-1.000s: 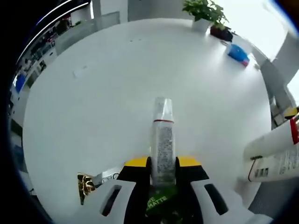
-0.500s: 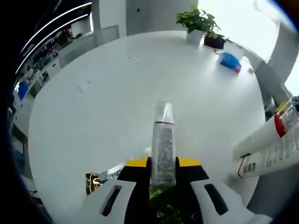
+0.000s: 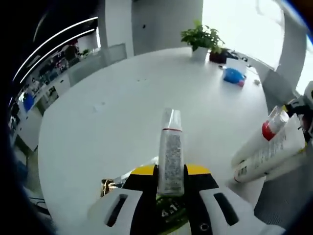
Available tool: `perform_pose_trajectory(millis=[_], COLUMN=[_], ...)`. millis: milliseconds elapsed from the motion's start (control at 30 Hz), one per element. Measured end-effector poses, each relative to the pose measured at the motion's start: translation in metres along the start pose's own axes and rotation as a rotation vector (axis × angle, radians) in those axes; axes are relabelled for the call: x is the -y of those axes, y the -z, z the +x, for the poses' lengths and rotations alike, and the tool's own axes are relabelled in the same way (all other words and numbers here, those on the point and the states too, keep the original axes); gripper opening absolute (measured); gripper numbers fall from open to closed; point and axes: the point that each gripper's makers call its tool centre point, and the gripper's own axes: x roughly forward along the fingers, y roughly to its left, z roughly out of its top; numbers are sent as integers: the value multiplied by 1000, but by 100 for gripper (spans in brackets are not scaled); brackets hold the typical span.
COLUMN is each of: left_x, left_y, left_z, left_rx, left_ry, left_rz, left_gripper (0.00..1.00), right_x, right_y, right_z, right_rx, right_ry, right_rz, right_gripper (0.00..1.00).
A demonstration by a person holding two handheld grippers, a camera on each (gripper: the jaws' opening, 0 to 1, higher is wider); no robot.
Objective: Arrange the skincare products in the storage area until every visible bottle or jar stands upright without overlapping.
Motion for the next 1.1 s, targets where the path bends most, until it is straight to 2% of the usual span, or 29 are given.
perform_pose_trajectory(millis=[533,867,1100], left_x=[22,41,56], left_y=[-18,-28,-35], left_z=[-54,-79,-95], left_rx=[149,236,281], left_ry=[10,10,29], left_rz=[3,4,5], left_gripper=[17,17,17], right_x=[-2,0,0], right_y=[-15,-29,-39], right_z=[-6,-10,-13], right_rx=[48,66,107], right_ry=[-4,0,-12], right_rz=[-6,-33,-10], right_gripper=[58,58,59])
